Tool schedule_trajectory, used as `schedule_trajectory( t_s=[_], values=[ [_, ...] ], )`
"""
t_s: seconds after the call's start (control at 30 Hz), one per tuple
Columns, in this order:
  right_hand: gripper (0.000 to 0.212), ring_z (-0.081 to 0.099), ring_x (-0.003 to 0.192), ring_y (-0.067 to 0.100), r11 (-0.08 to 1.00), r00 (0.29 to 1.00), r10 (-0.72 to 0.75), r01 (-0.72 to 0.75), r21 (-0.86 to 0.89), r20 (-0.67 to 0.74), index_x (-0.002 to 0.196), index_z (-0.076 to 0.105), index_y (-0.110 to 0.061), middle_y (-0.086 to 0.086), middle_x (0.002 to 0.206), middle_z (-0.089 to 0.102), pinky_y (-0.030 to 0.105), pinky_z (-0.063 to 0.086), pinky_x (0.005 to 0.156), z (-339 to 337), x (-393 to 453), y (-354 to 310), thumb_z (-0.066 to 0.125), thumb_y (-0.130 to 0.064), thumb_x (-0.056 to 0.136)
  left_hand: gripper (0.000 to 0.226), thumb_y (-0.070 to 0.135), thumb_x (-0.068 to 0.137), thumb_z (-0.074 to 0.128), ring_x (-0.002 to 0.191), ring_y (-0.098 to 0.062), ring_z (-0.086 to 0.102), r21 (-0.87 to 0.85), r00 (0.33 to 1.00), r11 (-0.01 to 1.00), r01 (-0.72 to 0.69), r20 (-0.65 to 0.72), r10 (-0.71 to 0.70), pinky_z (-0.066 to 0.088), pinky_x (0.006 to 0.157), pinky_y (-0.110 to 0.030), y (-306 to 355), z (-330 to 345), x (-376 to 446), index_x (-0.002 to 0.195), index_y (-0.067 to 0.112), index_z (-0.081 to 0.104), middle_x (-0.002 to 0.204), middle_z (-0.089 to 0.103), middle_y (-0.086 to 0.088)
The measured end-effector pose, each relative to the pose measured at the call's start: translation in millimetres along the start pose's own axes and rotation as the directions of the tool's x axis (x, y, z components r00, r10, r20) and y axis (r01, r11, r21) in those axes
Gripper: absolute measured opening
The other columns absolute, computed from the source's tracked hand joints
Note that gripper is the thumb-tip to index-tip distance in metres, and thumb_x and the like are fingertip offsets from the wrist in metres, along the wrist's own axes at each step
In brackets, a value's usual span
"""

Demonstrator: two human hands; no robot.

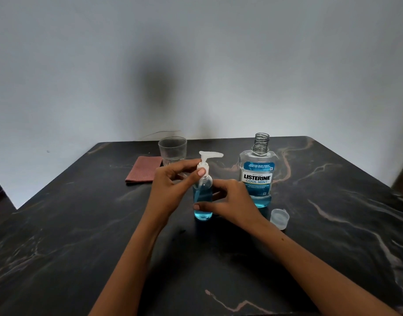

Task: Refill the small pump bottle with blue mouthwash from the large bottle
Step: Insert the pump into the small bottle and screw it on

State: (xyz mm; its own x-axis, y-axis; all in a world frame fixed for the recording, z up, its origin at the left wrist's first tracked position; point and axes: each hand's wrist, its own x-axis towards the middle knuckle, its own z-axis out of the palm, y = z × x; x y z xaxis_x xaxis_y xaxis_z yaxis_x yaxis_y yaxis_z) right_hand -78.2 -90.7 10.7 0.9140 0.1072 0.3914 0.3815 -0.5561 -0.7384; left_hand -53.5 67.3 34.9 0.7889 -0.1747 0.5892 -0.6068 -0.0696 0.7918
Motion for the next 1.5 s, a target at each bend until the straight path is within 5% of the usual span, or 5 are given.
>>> schedule_trajectory(
  t_s=[0.27,0.93,1.1,1.33,1.5],
  values=[
    [0.043,0.069,0.085,0.006,1.000,1.000,0.011,-0.011,0.011,-0.005,0.103,0.071,-0.020,-0.004,0.095,0.074,0.033,0.059,0.078,2,-1,1,0.083,-0.036,0.065,0.030,0.034,0.071,0.075,0.084,-0.004,0.066,0.123,0.995,0.990,-0.065,-0.069,0.074,0.053,0.072,-0.016,3,11,-2,0.095,0.016,0.069,0.091,0.071,0.005],
    [0.042,0.068,0.082,0.003,1.000,1.000,0.012,-0.012,-0.016,-0.008,0.101,0.071,-0.023,-0.005,0.091,0.074,0.029,0.058,0.076,1,-1,-1,0.083,-0.039,0.064,0.017,0.025,0.077,0.072,0.082,-0.005,0.065,0.010,0.996,1.000,-0.018,-0.091,0.019,0.051,0.070,-0.016,-2,9,0,0.089,0.014,0.067,0.086,0.069,0.003],
    [0.045,0.069,0.084,0.005,1.000,1.000,0.016,-0.016,-0.019,-0.003,0.103,0.071,-0.022,-0.004,0.093,0.074,0.032,0.059,0.077,1,0,0,0.083,-0.040,0.064,0.018,0.018,0.081,0.067,0.088,-0.001,0.067,-0.044,0.999,0.999,-0.019,-0.051,0.017,0.054,0.077,-0.017,2,5,-3,0.093,0.031,0.067,0.089,0.072,0.022],
    [0.044,0.069,0.085,0.006,1.000,1.000,0.017,-0.017,-0.008,-0.003,0.105,0.071,-0.021,-0.004,0.095,0.074,0.034,0.059,0.079,1,-1,-1,0.083,-0.036,0.065,0.026,0.031,0.071,0.078,0.081,-0.007,0.064,0.177,0.982,0.981,-0.079,-0.158,0.107,0.050,0.070,-0.015,2,15,-4,0.087,0.015,0.067,0.085,0.069,0.005],
    [0.045,0.069,0.086,0.007,1.000,1.000,0.007,-0.007,-0.013,-0.005,0.105,0.071,-0.021,-0.003,0.096,0.074,0.033,0.059,0.079,1,-1,-2,0.083,-0.038,0.065,0.028,0.020,0.078,0.073,0.090,-0.003,0.067,0.104,0.998,0.993,-0.053,-0.037,0.058,0.051,0.075,-0.013,3,1,0,0.104,0.011,0.071,0.097,0.072,0.005]
  ],
)
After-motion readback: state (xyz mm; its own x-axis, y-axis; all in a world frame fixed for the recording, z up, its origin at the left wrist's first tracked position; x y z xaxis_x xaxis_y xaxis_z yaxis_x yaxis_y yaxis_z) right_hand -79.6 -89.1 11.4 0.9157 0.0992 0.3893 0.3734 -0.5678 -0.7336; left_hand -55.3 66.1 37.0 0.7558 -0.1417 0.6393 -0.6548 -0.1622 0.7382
